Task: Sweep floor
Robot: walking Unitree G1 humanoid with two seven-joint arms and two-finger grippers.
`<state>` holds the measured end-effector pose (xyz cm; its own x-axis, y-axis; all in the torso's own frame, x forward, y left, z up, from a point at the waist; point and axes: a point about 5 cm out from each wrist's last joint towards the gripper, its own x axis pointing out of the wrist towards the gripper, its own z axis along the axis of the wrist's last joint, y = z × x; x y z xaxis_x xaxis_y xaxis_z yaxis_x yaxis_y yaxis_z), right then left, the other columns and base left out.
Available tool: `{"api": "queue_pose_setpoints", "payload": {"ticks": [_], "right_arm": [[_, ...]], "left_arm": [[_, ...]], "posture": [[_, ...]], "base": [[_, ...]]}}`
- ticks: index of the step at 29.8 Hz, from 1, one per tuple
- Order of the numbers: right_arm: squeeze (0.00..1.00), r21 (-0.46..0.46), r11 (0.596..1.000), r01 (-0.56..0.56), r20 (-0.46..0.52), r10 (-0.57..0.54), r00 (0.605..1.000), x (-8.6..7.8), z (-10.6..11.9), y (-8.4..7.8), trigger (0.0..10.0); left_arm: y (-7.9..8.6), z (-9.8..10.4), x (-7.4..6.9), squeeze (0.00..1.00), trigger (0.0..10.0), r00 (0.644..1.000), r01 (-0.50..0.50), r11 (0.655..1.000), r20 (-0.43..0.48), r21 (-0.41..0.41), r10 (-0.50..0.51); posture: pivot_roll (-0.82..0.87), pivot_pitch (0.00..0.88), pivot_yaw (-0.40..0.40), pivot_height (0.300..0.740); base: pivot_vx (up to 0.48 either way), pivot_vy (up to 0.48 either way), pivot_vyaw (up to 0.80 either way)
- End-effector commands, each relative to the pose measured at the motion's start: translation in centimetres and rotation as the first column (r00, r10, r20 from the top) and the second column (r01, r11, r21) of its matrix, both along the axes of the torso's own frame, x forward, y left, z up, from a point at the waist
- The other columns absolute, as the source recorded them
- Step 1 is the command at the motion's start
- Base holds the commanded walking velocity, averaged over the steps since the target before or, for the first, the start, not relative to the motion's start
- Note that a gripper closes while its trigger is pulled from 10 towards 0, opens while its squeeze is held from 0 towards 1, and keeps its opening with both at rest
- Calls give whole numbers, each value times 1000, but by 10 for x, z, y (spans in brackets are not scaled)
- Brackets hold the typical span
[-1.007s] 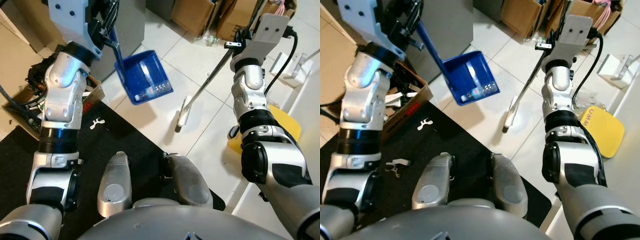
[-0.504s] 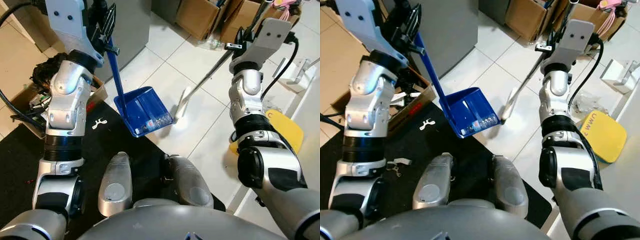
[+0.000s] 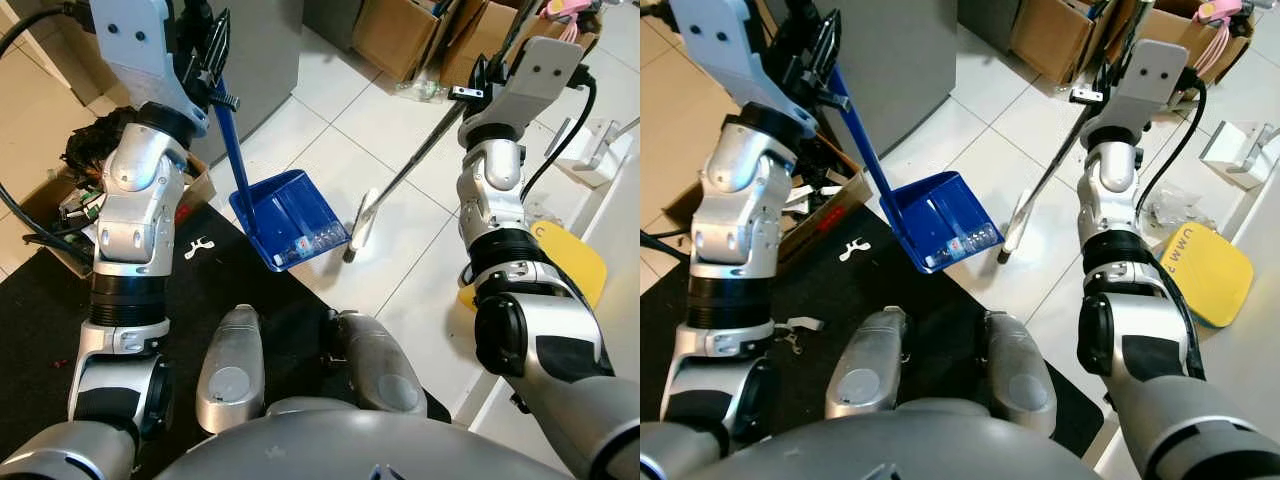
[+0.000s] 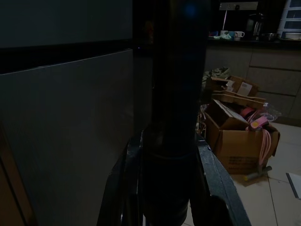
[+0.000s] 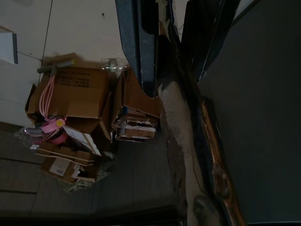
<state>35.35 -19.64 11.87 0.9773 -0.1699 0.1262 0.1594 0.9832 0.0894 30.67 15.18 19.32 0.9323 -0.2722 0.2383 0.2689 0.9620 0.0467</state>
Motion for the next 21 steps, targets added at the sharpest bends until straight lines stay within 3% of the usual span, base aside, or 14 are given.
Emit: {"api": "queue_pose_setpoints", "payload": {"ticks": [1, 14, 21], "right_arm": [[0, -5, 1000, 6, 28, -6, 1000, 0, 4, -3, 10000], [0, -18, 1000, 0, 22, 0, 1000, 1, 5, -4, 10000], [0, 17, 1000, 0, 16, 0, 1000, 1, 3, -4, 10000]], "left_arm": [[-3, 7, -2, 0, 10000, 999, 6, 1000, 34, -9, -5], [-4, 7, -1, 0, 10000, 1000, 3, 1000, 21, -13, -2], [-2, 5, -1, 0, 10000, 1000, -19, 1000, 12, -13, 19]], "posture": [[222, 0, -42, 740], [218, 0, -40, 740], [221, 0, -42, 740]], "base": [[0, 0, 0], [0, 0, 0], [0, 0, 0]]}}
